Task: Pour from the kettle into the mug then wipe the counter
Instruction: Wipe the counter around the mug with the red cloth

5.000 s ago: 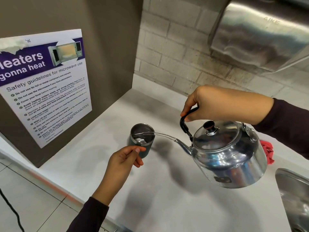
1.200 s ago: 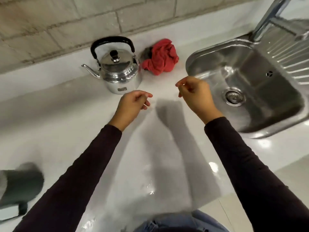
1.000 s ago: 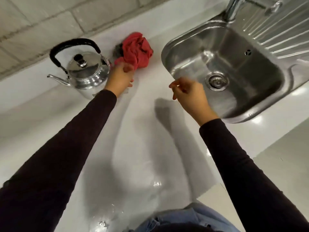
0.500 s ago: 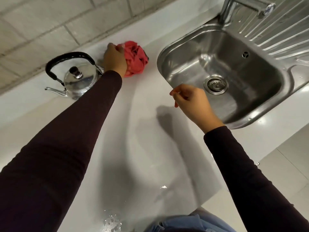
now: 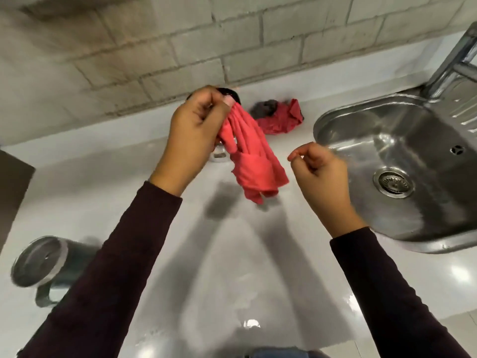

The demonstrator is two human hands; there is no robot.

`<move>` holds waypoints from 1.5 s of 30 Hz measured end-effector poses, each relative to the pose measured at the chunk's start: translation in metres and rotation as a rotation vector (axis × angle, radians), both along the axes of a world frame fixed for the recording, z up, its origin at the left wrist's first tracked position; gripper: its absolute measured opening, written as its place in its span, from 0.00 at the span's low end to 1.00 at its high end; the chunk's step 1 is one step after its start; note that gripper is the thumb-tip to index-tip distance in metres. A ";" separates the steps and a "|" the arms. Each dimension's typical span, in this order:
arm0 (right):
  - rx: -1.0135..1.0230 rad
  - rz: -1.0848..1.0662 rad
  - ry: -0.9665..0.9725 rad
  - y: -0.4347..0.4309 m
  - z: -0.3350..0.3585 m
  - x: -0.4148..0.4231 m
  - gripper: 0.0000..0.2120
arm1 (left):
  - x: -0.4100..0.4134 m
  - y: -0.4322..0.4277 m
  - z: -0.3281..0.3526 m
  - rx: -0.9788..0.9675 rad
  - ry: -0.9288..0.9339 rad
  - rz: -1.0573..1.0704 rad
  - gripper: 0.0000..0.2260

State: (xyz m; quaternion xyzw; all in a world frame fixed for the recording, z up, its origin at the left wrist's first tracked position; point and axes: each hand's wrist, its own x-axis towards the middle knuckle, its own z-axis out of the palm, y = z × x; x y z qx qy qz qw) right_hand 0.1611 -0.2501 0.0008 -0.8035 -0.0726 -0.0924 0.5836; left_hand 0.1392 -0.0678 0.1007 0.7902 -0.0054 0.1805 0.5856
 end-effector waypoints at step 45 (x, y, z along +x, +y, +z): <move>-0.813 0.401 -0.022 0.304 -0.120 -0.082 0.23 | -0.277 0.245 -0.164 -0.749 0.562 0.336 0.18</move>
